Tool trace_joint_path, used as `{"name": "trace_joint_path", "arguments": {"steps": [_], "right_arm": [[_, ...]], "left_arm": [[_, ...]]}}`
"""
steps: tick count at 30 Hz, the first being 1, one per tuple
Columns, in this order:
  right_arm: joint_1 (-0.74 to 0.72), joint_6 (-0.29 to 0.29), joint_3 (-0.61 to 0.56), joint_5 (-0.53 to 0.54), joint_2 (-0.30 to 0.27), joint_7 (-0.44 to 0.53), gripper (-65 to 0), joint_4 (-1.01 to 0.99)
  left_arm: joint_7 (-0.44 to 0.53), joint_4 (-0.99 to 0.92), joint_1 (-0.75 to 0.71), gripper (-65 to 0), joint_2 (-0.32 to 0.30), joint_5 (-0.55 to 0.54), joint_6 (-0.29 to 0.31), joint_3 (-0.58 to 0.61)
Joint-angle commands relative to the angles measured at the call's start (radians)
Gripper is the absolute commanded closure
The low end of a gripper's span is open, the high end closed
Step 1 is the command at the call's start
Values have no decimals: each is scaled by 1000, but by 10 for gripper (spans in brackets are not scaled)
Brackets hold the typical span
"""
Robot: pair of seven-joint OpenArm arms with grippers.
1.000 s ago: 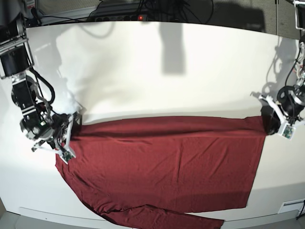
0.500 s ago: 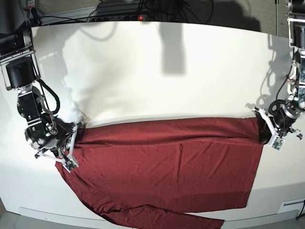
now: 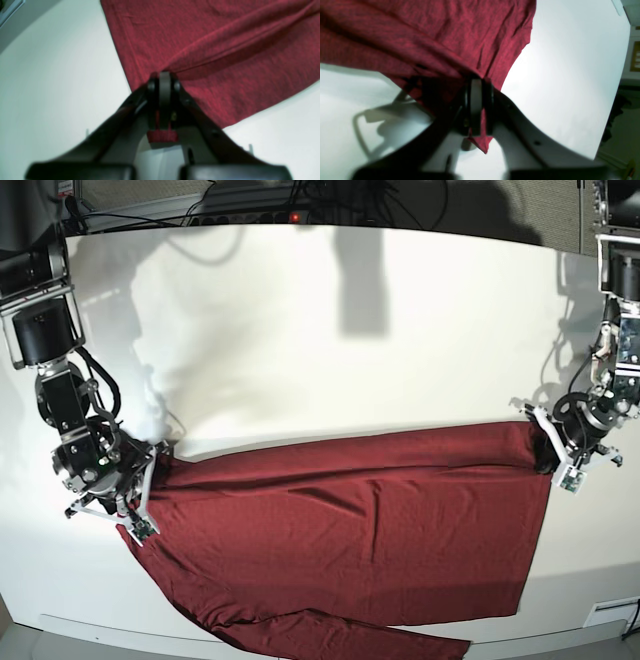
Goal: Fold the T-shirt properly
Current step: 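Lift the shoulder edge with both grippers and drag it toward the hem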
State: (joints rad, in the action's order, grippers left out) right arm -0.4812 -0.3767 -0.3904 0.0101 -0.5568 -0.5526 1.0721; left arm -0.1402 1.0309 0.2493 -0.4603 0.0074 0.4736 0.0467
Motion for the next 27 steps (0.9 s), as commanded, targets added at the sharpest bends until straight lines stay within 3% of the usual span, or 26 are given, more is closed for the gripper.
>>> {"name": "trace_joint_path", "arguments": {"steps": [1, 3, 4, 7, 9, 12, 15, 17, 20, 23, 27], "right_arm": [[-32, 11, 11, 5, -11, 27, -139, 12], [-32, 14, 11, 5, -8, 38, -238, 12], [-32, 32, 11, 5, -4, 38, -245, 12], [-32, 150, 11, 5, 3, 38, -245, 12], [-32, 184, 11, 5, 3, 55, -245, 12], [-32, 184, 11, 18, 3, 58, -244, 12], [-32, 183, 11, 86, 3, 55, -244, 12], [-32, 183, 11, 153, 3, 49, -244, 14], [-32, 182, 11, 232, 3, 18, -167, 19], [-31, 182, 11, 270, 3, -12, -6, 20], [-31, 175, 11, 284, 3, -28, 0, 19]], "left_arm": [[21, 14, 25, -98, -20, -7, -11, -7], [21, 14, 25, -203, -20, -8, -15, -7], [21, 14, 25, -218, -19, -8, -32, -7], [-6, 14, 26, -217, -20, -15, -133, -7], [-36, 14, 29, -217, -20, -19, -195, -7], [-113, 14, 40, -217, -20, -54, -257, -7], [-183, 21, 42, -214, -20, -155, -298, -7], [-220, 39, 39, -154, -20, -251, -294, -7], [-259, 87, 33, 0, -19, -377, -294, -7], [-290, 134, 33, 0, -19, -438, -290, -7], [-309, 146, 32, 0, -1, -461, -278, -7]]}}
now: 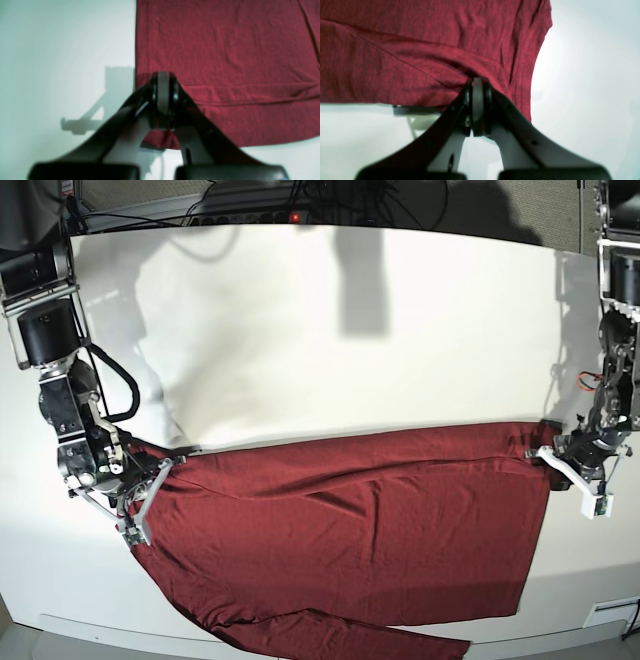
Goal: Fold the T-shirt properly
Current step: 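Lift the shoulder edge with both grippers and drag it toward the hem, then pull the held shoulder edge back with both grippers, flattening the shirt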
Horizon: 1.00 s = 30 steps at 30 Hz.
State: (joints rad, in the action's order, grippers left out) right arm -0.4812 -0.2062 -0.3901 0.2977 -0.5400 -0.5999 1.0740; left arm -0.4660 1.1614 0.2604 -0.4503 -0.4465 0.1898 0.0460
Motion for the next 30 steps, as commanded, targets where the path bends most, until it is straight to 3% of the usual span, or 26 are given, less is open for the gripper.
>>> {"name": "trace_joint_path", "arguments": {"steps": [1, 7, 17, 20, 24, 30], "right_arm": [[-31, 5, 11, -10, -14, 21, 0, 18], [-31, 5, 11, -105, 0, 76, 0, -18], [-31, 4, 11, -104, 22, 162, 0, -177], [-31, 3, 11, -104, 22, 157, 0, -178], [-20, -78, 11, -103, 22, 114, 0, -178], [37, -79, 11, -104, 15, 101, 0, -175]], "left_arm": [[19, 15, 18, 0, -1, -7, 10, -6], [127, 9, 1, 0, 54, 91, 12, -6], [224, -100, -16, 0, 121, 159, 12, -6], [237, -180, -16, 0, 123, 158, 11, -6], [227, -242, -24, 0, 118, 158, 11, -6], [201, -243, -86, 0, 117, 158, 30, -6]]}}
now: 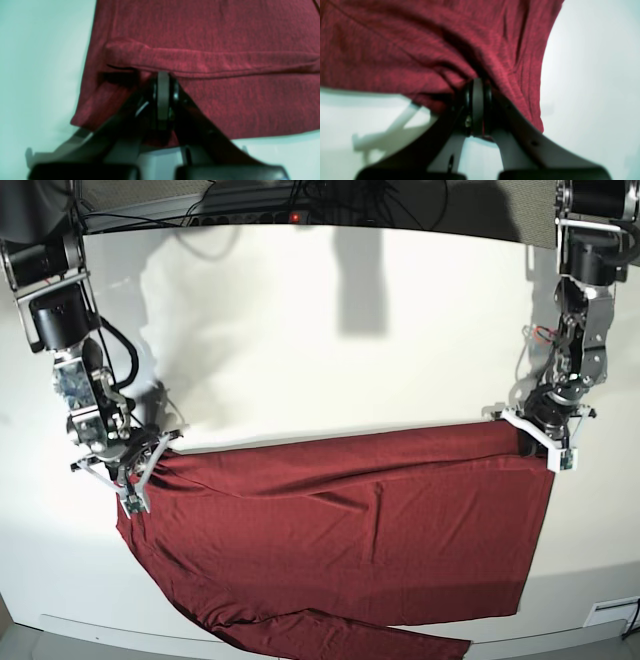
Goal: Fold the T-shirt properly
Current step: 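Pull the held shoulder edge back with both grippers, flattening the shirt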
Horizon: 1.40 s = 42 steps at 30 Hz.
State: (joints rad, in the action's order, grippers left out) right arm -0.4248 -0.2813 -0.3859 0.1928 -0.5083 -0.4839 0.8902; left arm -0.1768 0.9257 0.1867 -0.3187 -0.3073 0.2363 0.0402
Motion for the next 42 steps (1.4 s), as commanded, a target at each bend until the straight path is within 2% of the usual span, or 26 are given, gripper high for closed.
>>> {"name": "trace_joint_path", "arguments": {"steps": [1, 3, 6, 12, 17, 20, 27, 31, 33, 38, 42], "right_arm": [[-5, -3, 7, 0, -22, -9, 0, 11], [31, -3, 7, 1, -40, 3, 0, 31], [104, -3, 7, 15, -78, 3, 0, 106], [280, -2, 7, 145, -180, -1, 0, 290], [419, 2, 7, 152, -254, -14, 0, 404], [500, 35, 7, 151, -285, -14, 0, 449], [689, 170, 7, 18, -293, -11, 0, 549], [792, 234, 7, -29, -293, -10, 0, 610], [843, 273, 8, -41, -293, -10, 0, 643], [988, 286, 82, -40, -290, 4, 0, 713], [1098, 286, 209, -40, -251, 24, 0, 748]], "left_arm": [[-90, -7, -27, 0, -14, 19, 1, -1], [-88, -3, -62, 0, -14, 19, 26, -1], [-79, 27, -126, 0, -17, 19, 29, -1], [-60, 179, -282, 0, -23, 19, 29, -1], [-57, 320, -433, 0, -60, 18, 26, -3], [-47, 393, -533, 0, -67, 19, 26, -35], [0, 491, -721, 0, -66, 19, 30, -164], [23, 537, -780, 0, -67, 19, 92, -191], [22, 559, -797, 0, -66, 19, 98, -191], [22, 597, -816, 0, -67, 20, 98, -191], [22, 597, -816, 0, -67, 66, 98, -191]]}}
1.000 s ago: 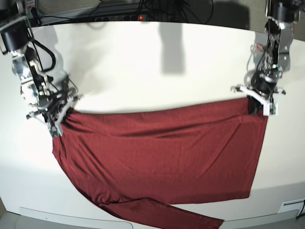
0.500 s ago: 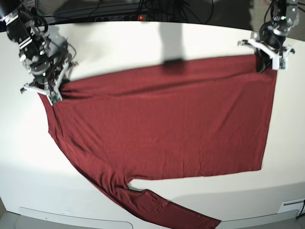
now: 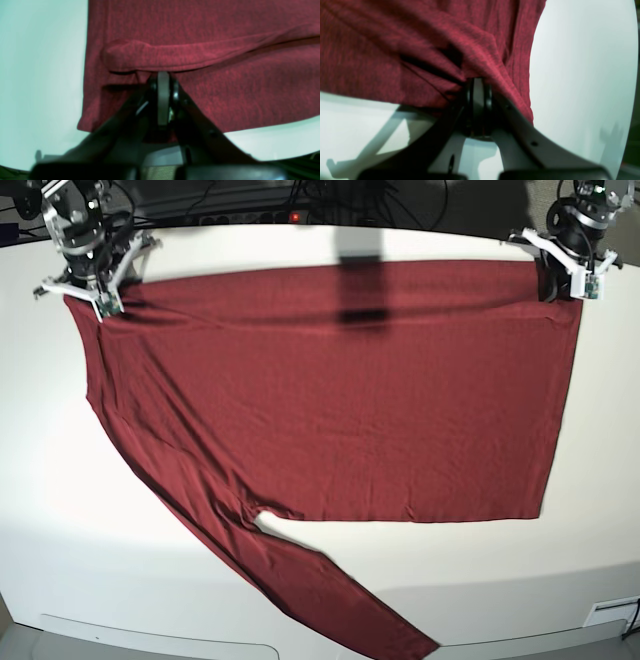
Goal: Fold the T-shirt properly
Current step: 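Pull the held shoulder edge back with both grippers, flattening the shirt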
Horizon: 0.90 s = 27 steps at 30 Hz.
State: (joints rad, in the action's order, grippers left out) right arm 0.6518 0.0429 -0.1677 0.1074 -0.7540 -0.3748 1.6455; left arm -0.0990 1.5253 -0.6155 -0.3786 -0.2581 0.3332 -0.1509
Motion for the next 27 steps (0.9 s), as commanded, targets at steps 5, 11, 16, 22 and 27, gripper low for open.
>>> {"name": "trace_joint_path", "arguments": {"steps": [5, 11, 16, 22, 27], "right_arm": [[98, -57, 128, 36, 74, -21, 0, 2], [97, -81, 195, 19, 111, -19, 0, 2], [97, -80, 195, 19, 111, -24, 0, 7], [106, -80, 195, 19, 111, -60, 0, 30], [136, -80, 195, 19, 111, -52, 0, 31]], "left_arm": [[-53, 0, -13, 0, -7, 26, 27, 0], [-86, 32, -31, 0, -11, 23, 42, 0], [-85, 111, -97, 0, -30, 23, 42, 0], [-87, 176, -113, 0, -49, 23, 41, -26], [-94, 178, -116, 0, -49, 22, 41, -86]]}}
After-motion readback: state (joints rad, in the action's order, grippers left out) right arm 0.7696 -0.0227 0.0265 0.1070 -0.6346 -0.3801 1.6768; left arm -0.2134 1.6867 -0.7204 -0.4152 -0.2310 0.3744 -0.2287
